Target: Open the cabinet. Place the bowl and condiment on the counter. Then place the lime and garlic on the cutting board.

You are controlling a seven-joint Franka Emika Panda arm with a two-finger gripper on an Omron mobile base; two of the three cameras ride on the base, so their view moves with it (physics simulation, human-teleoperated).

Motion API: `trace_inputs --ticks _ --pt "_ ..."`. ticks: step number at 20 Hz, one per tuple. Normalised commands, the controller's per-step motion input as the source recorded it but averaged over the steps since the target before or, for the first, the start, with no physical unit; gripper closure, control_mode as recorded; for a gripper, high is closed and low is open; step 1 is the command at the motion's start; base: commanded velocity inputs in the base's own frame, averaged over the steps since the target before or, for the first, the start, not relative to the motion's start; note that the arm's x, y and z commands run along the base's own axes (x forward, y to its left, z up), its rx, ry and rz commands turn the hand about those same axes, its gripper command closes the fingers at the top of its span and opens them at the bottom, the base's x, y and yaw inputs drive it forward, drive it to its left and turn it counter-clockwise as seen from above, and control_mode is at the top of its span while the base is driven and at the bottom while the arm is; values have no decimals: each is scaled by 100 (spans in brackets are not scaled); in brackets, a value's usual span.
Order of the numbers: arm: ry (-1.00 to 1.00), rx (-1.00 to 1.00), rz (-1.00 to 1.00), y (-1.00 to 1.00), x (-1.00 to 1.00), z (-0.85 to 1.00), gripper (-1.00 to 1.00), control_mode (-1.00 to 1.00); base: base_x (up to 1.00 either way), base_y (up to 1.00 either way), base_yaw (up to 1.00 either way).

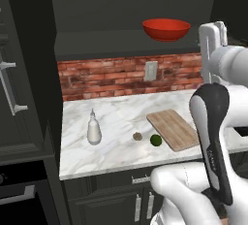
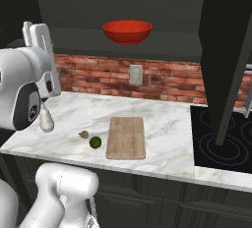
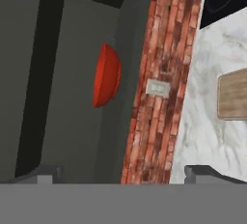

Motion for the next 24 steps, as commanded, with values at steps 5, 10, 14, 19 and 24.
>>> trace_inputs --ticks 5,10,14,19,24 --pt "14 15 0 -36 -15 59 -100 -100 0 0 0" --pt "14 2 1 -25 -3 14 -100 -100 0 0 0" --pt "1 0 5 -9 0 0 -100 -100 0 0 0" --pt "0 0 8 0 8 0 -100 -100 0 0 0" --pt "0 0 9 0 18 -6 -100 -100 0 0 0"
